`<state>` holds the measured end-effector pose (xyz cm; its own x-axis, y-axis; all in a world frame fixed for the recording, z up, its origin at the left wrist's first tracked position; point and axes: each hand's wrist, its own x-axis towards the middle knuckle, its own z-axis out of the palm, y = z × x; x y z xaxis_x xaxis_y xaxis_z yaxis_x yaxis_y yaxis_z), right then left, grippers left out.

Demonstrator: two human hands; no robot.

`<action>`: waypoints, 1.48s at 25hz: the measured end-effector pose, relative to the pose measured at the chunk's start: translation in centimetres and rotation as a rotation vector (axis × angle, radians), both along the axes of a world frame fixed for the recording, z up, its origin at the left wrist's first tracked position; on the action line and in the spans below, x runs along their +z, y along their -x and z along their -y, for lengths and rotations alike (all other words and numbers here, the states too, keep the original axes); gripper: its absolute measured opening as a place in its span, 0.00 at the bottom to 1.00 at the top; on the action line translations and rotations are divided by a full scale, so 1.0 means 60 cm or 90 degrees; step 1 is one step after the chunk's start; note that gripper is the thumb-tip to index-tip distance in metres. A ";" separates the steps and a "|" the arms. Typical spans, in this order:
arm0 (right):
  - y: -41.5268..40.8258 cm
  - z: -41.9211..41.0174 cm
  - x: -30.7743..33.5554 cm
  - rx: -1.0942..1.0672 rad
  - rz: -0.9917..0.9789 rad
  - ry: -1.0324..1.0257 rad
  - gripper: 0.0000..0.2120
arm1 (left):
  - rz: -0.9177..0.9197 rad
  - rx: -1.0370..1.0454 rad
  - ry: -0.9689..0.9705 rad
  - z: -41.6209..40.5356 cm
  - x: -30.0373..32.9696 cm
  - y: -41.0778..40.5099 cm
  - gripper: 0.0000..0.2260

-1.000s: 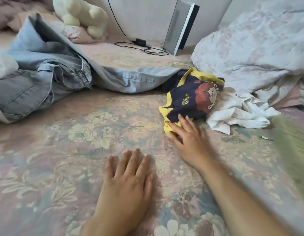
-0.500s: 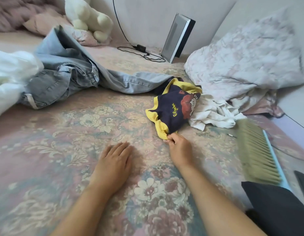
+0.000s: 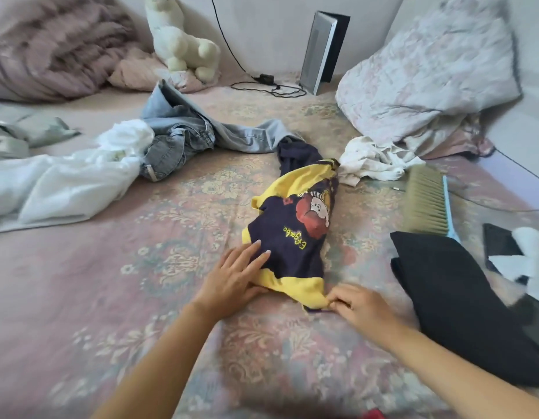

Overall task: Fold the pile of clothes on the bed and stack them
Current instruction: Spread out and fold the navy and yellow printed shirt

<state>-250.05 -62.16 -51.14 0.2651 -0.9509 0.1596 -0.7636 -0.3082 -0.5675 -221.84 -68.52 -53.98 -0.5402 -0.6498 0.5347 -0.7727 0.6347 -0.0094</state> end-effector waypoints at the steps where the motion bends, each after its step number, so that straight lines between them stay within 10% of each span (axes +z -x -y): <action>1: 0.021 0.001 0.008 -0.096 -0.022 -0.051 0.04 | 0.041 -0.014 0.003 0.000 -0.001 -0.001 0.24; 7: 0.008 0.063 0.073 -0.189 -0.091 -0.032 0.22 | 0.039 -0.085 0.058 -0.017 0.013 0.015 0.14; 10: -0.043 0.047 0.108 -0.014 -0.050 -0.103 0.32 | 0.026 -0.085 0.082 -0.070 0.015 0.005 0.15; 14: -0.126 0.003 0.084 0.111 -0.304 -0.099 0.28 | -0.034 -0.034 0.063 -0.100 0.051 -0.006 0.09; 17: -0.137 0.004 0.126 -0.004 -0.098 0.072 0.11 | -0.085 -0.001 0.046 -0.105 0.102 -0.002 0.07; 29: -0.097 0.018 0.539 0.016 0.113 0.051 0.08 | -0.386 -0.015 -0.123 -0.120 0.484 -0.001 0.12; 37: -0.082 0.012 0.689 -0.046 0.287 0.129 0.10 | -0.430 0.030 -0.320 -0.173 0.439 -0.014 0.26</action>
